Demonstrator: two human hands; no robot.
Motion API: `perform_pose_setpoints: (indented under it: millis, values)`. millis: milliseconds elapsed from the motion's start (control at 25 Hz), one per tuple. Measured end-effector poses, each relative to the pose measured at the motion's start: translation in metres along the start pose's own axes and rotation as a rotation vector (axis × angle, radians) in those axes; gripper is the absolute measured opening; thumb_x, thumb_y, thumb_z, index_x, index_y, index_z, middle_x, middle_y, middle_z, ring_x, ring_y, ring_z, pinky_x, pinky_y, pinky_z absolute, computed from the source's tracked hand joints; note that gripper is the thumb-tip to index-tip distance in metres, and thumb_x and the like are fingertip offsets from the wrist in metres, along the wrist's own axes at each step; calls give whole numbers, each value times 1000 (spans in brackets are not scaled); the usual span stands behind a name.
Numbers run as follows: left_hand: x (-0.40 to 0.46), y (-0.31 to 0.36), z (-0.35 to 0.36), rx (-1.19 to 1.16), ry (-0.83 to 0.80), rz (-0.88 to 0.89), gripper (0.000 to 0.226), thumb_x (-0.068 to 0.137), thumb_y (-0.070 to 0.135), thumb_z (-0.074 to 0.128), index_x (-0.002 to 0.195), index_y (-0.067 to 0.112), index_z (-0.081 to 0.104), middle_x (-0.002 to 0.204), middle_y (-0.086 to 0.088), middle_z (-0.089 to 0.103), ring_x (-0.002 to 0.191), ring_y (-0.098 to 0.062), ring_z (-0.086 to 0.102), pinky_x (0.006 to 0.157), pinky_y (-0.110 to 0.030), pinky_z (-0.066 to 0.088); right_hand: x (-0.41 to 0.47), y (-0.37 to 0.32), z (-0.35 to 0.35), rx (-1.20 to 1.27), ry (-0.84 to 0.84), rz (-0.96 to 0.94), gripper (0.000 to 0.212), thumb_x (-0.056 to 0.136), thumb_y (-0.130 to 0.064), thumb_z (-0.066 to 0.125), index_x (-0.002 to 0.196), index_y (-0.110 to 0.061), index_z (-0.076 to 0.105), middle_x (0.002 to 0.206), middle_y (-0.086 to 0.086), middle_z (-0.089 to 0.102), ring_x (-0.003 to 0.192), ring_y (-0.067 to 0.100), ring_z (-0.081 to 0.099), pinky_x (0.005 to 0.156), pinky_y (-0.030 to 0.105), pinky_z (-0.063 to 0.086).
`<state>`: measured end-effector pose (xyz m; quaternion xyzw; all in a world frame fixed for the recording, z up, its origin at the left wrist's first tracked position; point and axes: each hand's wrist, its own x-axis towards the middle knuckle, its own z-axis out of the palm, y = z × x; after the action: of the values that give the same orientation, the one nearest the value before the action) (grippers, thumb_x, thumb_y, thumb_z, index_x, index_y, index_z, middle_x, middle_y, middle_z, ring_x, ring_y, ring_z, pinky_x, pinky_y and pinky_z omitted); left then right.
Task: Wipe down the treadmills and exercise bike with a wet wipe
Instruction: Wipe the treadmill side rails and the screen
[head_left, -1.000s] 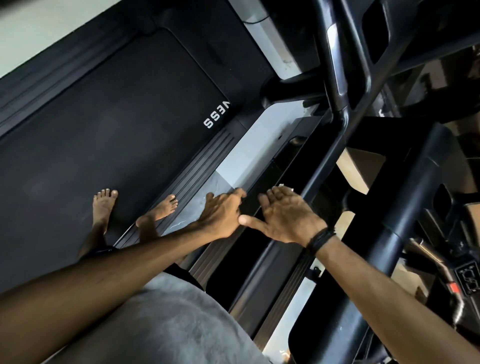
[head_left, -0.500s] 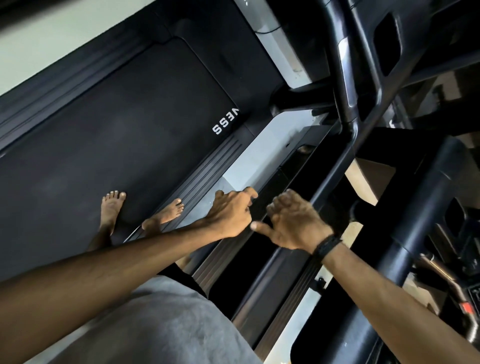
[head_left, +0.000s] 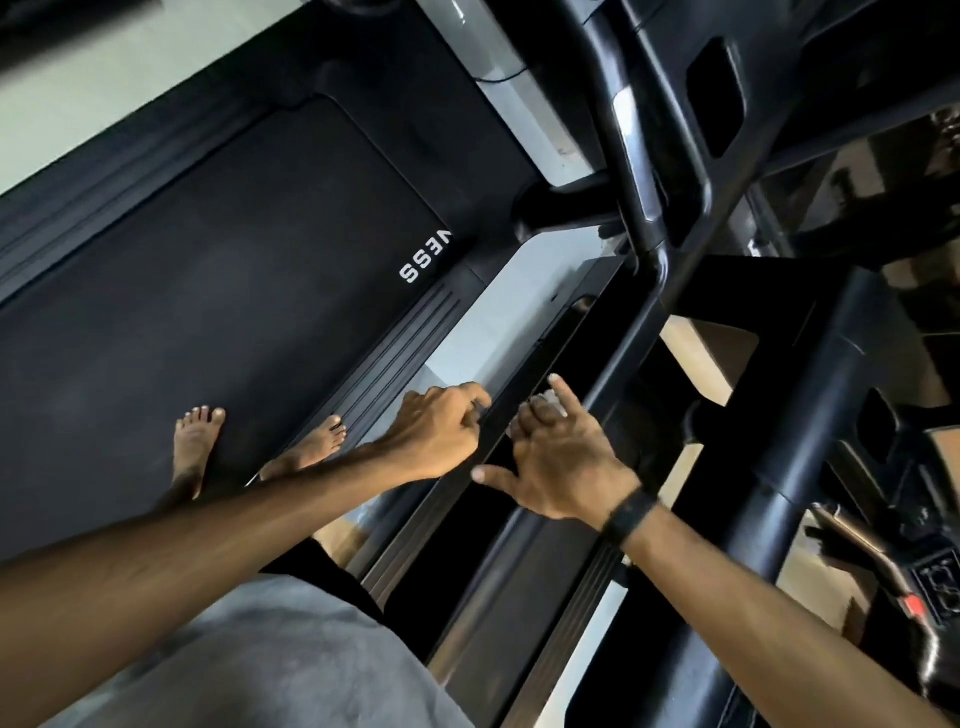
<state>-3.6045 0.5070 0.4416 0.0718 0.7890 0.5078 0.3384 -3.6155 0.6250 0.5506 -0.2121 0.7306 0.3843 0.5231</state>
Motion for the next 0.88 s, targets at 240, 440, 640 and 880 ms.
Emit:
perform_pose_setpoints:
  millis: [240,440,640,880]
  values:
    - [3,5,23,-307,-267,-139,87,70,62,65,144,22,43,130,1,56,120,-17,55,99,-30,42,29,65,-13,31,-23,256,80,100,-66,1,160,-14,17,168,5,12,156,23,-3,120,55,-18]
    - [1,6,27,-394,-369,-157,106,62,67,71,149,23,29,136,4,52,129,-15,48,109,-33,38,1,35,-2,38,16,62,80,99,-67,5,159,-16,20,168,3,12,156,22,-4,119,54,-19]
    - [9,21,24,-354,-412,-134,119,75,56,80,158,18,4,159,-10,29,145,-28,33,115,-39,32,19,83,-9,140,11,289,84,97,-69,0,159,-17,22,168,0,14,156,19,-1,118,55,-21]
    - [24,29,27,-408,-372,-114,144,50,73,84,158,13,9,159,-5,35,148,-22,31,121,-34,24,36,51,-10,27,-18,-14,70,103,-60,12,156,-18,32,164,3,29,154,22,12,123,50,-10]
